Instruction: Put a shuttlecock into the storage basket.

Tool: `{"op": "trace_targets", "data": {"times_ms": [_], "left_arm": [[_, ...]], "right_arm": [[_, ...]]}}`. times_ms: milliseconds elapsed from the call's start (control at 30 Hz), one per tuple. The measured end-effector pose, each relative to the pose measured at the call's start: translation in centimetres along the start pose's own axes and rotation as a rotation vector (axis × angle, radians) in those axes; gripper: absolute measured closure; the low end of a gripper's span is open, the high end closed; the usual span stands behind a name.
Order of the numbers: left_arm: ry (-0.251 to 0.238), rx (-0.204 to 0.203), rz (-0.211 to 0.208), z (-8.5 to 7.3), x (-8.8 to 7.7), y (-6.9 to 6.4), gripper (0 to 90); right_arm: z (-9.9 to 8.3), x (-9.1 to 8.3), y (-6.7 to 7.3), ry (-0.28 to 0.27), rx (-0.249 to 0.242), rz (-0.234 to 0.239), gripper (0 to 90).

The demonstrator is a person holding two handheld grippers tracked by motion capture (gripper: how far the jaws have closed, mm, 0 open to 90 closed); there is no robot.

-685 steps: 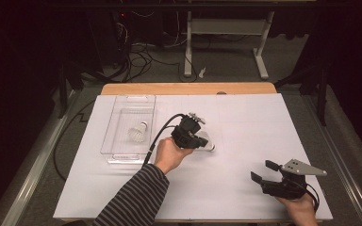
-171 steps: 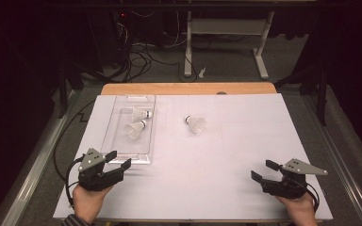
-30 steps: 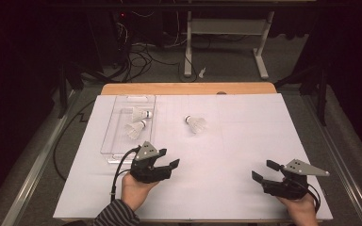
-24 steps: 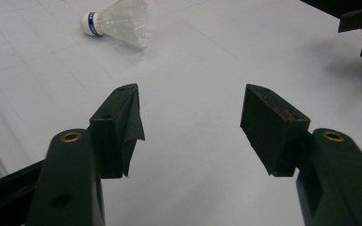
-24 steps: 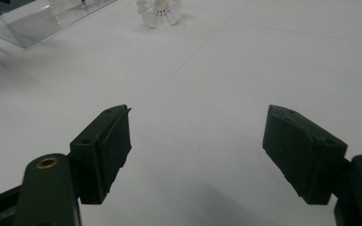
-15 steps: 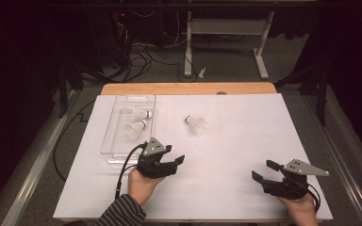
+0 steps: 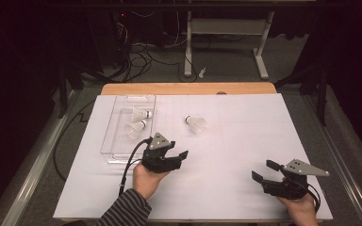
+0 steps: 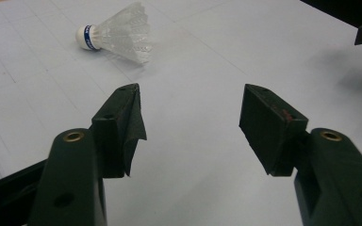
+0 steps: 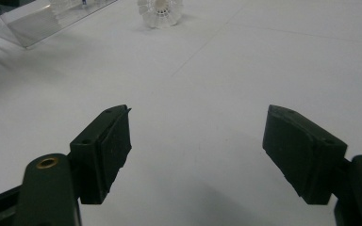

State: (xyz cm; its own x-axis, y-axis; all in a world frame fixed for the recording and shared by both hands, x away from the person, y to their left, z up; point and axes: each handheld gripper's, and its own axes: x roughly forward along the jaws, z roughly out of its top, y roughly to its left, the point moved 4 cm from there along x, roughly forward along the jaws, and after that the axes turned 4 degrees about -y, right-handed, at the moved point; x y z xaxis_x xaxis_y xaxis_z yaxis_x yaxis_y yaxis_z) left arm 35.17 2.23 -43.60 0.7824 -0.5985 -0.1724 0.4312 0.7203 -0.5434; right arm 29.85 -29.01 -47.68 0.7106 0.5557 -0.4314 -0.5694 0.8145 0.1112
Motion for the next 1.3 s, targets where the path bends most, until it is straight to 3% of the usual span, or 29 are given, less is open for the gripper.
{"op": "trace_targets", "data": {"times_ms": [100,700,1067,1233,1300], "left_arm": [[0.005,-0.008,0.009,0.1,0.4,0.1,40.5],[0.069,0.038,0.068,0.4,2.8,-0.1,42.6],[0.112,0.031,0.110,0.6,3.7,0.2,44.6],[0.143,0.021,0.124,0.8,4.2,0.1,44.8],[0.180,0.028,0.134,0.5,4.5,0.1,43.9]], "right_arm": [[0.0,0.0,0.0,-0.001,-0.001,0.001,24.5],[0.0,0.0,0.0,0.001,0.000,0.004,24.4],[0.0,0.0,0.0,0.002,-0.004,0.006,24.4],[0.0,0.0,0.0,0.003,-0.005,0.008,24.4],[0.0,0.0,0.0,0.004,-0.005,0.009,24.4]]}}
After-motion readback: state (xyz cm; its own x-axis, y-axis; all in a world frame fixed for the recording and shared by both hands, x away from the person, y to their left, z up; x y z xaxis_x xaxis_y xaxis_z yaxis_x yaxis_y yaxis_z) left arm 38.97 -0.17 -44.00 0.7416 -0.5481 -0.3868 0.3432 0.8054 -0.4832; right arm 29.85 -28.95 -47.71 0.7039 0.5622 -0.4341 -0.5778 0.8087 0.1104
